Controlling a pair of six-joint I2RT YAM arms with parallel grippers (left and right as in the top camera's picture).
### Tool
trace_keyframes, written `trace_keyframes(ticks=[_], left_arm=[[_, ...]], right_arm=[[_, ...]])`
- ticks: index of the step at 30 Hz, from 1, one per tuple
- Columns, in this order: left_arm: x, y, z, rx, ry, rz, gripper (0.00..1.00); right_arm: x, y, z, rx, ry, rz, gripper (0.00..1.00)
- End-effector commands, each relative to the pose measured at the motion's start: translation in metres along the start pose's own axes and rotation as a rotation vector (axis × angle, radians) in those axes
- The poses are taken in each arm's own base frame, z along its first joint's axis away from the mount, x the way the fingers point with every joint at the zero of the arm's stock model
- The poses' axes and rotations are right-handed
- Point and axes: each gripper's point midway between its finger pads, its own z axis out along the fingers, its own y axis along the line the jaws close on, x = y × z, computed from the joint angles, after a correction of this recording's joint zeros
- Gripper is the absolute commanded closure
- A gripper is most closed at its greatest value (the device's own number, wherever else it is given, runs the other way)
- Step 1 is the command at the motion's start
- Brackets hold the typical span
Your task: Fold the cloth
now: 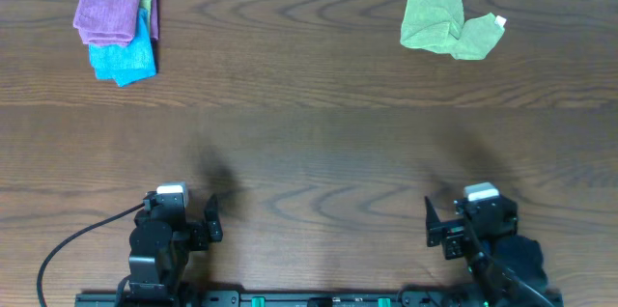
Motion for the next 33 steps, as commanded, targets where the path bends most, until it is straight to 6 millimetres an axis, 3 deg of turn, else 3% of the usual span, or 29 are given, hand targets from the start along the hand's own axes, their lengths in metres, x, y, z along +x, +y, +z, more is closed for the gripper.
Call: trace_keyframes(ticks=[1, 11, 33], left_arm=[[0.003, 0.003, 0.001, -0.016, 0.007, -0.004, 0.05], [0.003, 0.003, 0.001, -0.016, 0.007, -0.004, 0.05], [0.003, 0.003, 0.001, -0.016, 0.007, -0.004, 0.05]], right_arm=[[0.015, 0.002, 0.009, -0.004, 0.024, -0.017, 0.01], [0.060, 0.007, 0.032, -0.011, 0.136, -0.022, 0.01], [0.059, 0.003, 0.032, 0.012, 0.133, -0.026, 0.01]])
